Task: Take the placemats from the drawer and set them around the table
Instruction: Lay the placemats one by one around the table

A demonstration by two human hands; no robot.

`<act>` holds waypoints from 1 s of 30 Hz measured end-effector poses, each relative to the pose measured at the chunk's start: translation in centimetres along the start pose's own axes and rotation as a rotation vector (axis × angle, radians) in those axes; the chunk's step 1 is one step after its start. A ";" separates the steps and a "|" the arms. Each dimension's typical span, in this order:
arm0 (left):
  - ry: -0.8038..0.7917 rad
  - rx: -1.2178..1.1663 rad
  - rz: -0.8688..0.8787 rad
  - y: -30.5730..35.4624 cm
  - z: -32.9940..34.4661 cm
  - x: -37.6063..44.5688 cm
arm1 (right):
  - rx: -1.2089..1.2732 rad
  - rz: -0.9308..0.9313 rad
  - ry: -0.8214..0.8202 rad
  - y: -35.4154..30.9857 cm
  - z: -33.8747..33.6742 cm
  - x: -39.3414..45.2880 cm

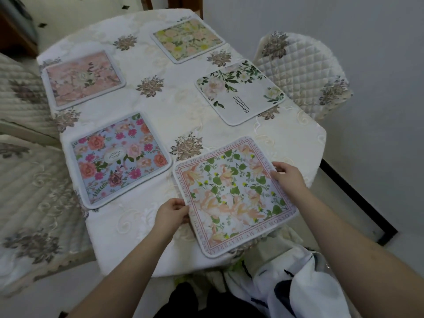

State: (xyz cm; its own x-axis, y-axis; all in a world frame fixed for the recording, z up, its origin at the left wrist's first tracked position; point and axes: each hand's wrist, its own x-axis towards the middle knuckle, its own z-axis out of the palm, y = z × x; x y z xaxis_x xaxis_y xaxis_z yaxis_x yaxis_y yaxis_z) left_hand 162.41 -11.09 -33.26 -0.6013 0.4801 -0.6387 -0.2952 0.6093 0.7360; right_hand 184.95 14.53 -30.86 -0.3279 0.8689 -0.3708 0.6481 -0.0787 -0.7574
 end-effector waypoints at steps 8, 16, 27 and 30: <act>0.053 0.110 -0.001 -0.1 -0.8 0.6 | -0.094 -0.036 -0.013 -0.3 1.8 2.6; 0.032 0.233 0.000 -0.4 -0.9 1.1 | -0.242 -0.107 -0.038 -0.2 2.3 3.7; 0.254 0.336 0.120 1.5 -1.4 1.3 | -0.412 -0.221 0.125 -0.4 5.2 3.1; 0.253 0.355 0.278 3.2 -0.6 1.9 | -0.376 -0.381 0.052 -2.5 7.7 2.1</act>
State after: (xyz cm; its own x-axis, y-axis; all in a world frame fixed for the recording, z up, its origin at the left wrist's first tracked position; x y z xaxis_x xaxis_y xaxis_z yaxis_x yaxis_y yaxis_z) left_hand 159.82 -8.59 -31.97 -0.7947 0.5136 -0.3233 0.1451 0.6780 0.7206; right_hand 177.35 12.76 -33.89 -0.5596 0.8255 -0.0731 0.6944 0.4189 -0.5851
